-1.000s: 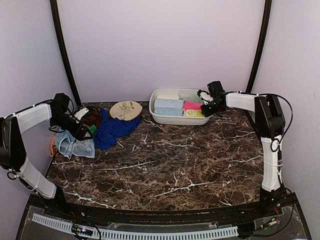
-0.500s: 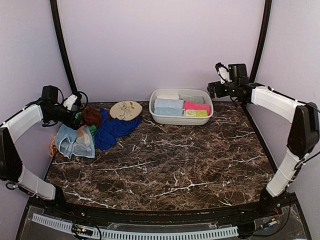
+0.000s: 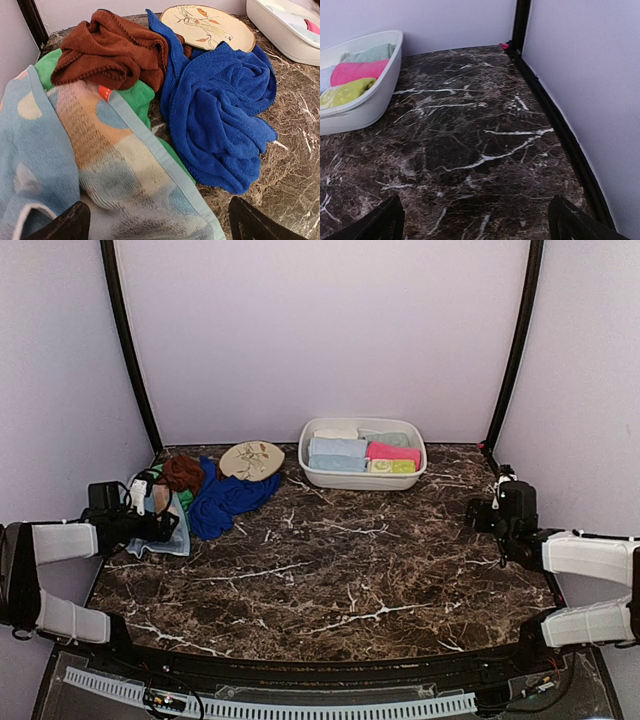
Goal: Roll the towels
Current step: Reset both arms
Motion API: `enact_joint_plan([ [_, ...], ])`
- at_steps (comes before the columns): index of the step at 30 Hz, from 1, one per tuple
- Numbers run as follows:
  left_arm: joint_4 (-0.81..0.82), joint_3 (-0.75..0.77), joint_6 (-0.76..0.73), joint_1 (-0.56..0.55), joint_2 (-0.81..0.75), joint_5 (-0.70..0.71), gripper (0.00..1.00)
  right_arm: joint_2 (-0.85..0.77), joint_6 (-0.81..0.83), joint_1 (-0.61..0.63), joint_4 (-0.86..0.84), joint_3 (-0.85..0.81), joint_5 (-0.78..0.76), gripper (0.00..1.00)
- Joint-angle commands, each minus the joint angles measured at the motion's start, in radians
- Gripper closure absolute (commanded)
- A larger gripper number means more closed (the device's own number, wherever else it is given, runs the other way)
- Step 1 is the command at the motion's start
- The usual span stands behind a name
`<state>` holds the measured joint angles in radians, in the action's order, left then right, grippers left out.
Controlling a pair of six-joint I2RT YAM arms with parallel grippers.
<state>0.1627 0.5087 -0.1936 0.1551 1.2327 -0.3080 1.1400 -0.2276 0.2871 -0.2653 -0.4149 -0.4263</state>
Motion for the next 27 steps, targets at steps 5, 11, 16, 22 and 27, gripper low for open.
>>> enact_joint_plan([
  [5, 0.787, -0.288, 0.175, 0.006, 0.015, -0.038, 0.01, -0.11, 0.02, -0.021, -0.292, 0.106, -0.209, 0.0],
  [11, 1.099, -0.314, 0.182, 0.004, 0.186, -0.069, 0.01, -0.025, 0.118, -0.1, -0.519, 0.168, -0.171, 0.0],
  [16, 1.255, -0.332, 0.177, 0.004, 0.3, -0.077, 0.01, 0.108, 0.104, -0.214, -0.714, 0.198, -0.001, 0.0],
  [22, 1.272, -0.327, 0.169, -0.002, 0.345, -0.079, 0.01, 0.268, 0.134, -0.268, -0.897, 0.191, 0.067, 0.0],
  [27, 1.228, -0.3, 0.154, -0.012, 0.345, -0.083, 0.01, 0.39, 0.187, -0.267, -1.118, 0.23, 0.184, 0.0],
])
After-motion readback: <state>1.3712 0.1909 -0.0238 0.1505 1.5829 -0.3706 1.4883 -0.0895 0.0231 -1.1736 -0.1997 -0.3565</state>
